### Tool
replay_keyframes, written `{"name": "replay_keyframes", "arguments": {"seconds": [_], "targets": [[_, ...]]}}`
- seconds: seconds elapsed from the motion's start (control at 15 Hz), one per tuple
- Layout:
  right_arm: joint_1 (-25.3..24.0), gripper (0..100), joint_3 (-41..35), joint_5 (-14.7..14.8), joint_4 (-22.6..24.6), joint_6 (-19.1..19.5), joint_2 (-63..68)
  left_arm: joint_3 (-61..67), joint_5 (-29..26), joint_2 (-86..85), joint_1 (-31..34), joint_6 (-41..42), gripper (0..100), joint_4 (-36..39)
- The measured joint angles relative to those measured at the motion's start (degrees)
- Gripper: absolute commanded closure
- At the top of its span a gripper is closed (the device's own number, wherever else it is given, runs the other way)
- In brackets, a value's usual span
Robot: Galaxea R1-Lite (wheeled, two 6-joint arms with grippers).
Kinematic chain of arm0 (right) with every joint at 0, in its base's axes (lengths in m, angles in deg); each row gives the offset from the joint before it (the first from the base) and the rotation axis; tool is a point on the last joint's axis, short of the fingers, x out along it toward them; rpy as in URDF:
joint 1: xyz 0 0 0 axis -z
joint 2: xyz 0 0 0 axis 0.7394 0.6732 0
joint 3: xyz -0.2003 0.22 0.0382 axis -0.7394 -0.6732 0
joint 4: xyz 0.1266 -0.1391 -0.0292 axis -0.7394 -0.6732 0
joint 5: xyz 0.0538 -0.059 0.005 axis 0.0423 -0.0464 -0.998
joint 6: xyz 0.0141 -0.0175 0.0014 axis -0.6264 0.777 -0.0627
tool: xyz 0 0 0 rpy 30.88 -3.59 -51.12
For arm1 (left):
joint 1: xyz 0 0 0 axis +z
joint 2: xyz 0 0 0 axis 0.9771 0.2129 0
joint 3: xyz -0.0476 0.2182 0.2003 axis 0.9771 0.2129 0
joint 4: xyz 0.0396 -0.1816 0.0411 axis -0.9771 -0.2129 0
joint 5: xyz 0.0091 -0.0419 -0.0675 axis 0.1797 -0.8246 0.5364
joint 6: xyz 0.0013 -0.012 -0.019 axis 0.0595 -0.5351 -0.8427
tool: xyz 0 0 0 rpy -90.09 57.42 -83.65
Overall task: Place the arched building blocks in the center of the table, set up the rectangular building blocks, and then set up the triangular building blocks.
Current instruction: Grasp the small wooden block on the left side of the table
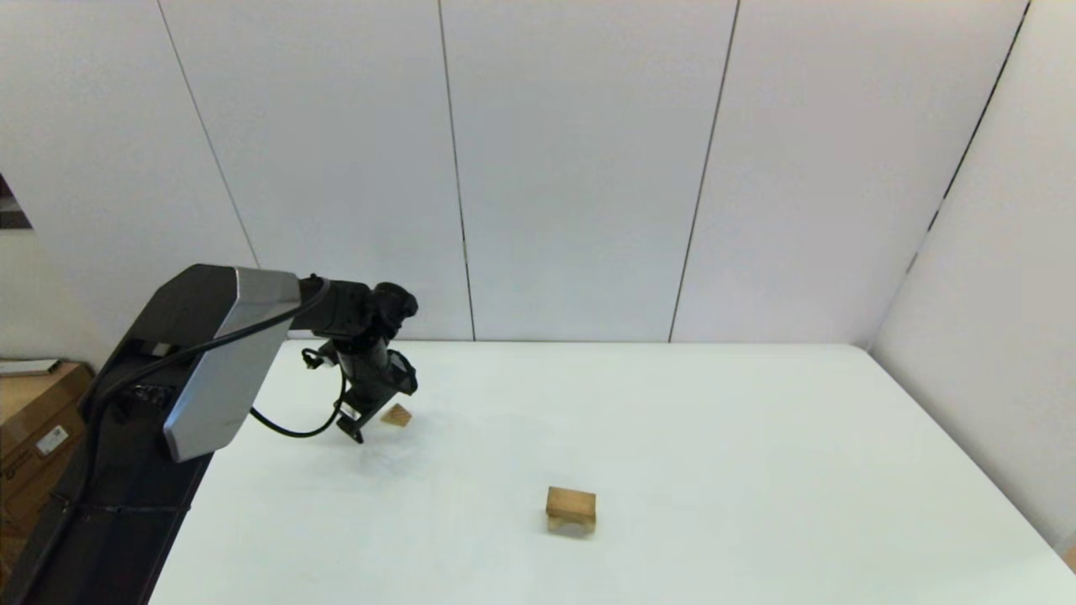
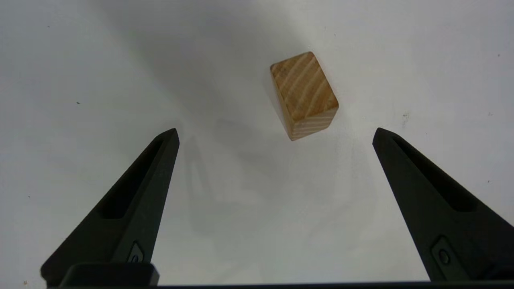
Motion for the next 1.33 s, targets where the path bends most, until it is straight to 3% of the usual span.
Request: {"name": "replay_keyframes", "arguments": {"seconds": [1.33], "targets": [[0.00,0,0.00,0.00,-0.05,-0.02,0.00,0.07,3.32,2.06,-0.13,2.17,0,0.44]]}}
